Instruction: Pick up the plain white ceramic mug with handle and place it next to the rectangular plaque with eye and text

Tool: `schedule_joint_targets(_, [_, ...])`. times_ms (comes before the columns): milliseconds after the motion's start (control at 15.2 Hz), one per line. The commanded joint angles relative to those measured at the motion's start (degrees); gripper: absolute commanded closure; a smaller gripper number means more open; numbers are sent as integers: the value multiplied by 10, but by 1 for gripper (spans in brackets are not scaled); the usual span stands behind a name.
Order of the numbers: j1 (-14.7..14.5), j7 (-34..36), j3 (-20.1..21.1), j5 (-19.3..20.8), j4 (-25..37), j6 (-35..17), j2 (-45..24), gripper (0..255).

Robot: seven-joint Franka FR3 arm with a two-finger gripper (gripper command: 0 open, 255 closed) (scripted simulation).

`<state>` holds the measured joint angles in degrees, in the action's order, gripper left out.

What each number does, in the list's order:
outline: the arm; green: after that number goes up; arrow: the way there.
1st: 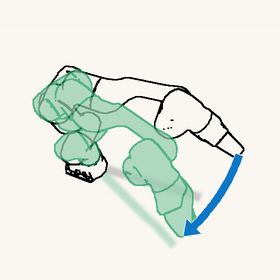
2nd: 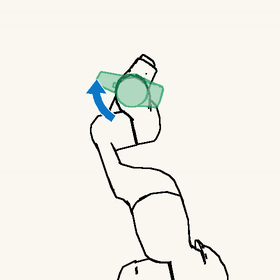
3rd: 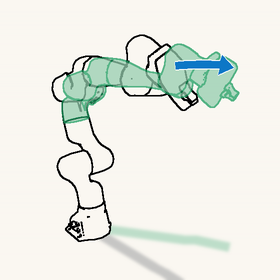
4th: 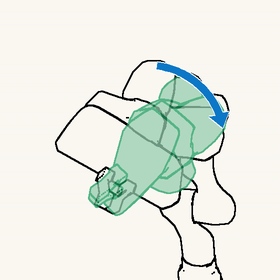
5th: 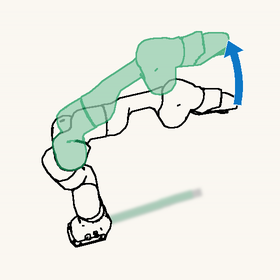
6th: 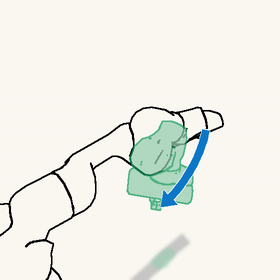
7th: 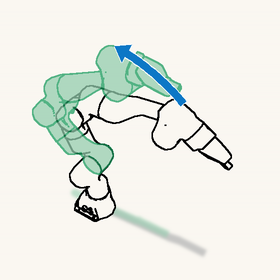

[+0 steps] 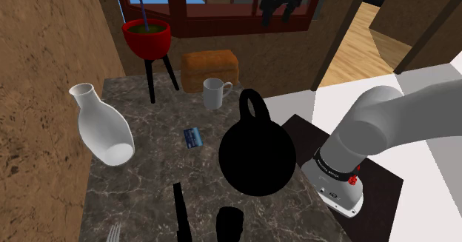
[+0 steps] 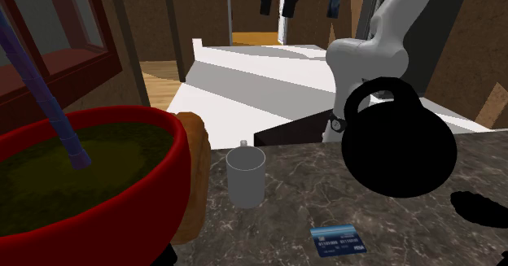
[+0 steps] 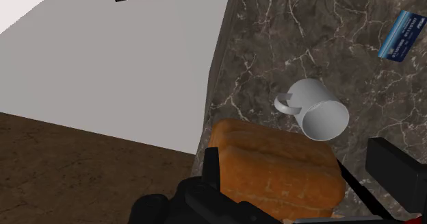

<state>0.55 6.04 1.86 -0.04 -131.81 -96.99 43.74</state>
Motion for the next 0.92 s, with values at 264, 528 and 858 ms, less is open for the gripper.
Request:
schedule_joint_targets(264, [-5,33,26,-13,0,-36,-68,0])
schedule_joint_targets(528, [-9,66,51,-23,10,-71,-143,0])
schedule_joint_targets(858, [-14,107,78,-30,36,-108,-244,0])
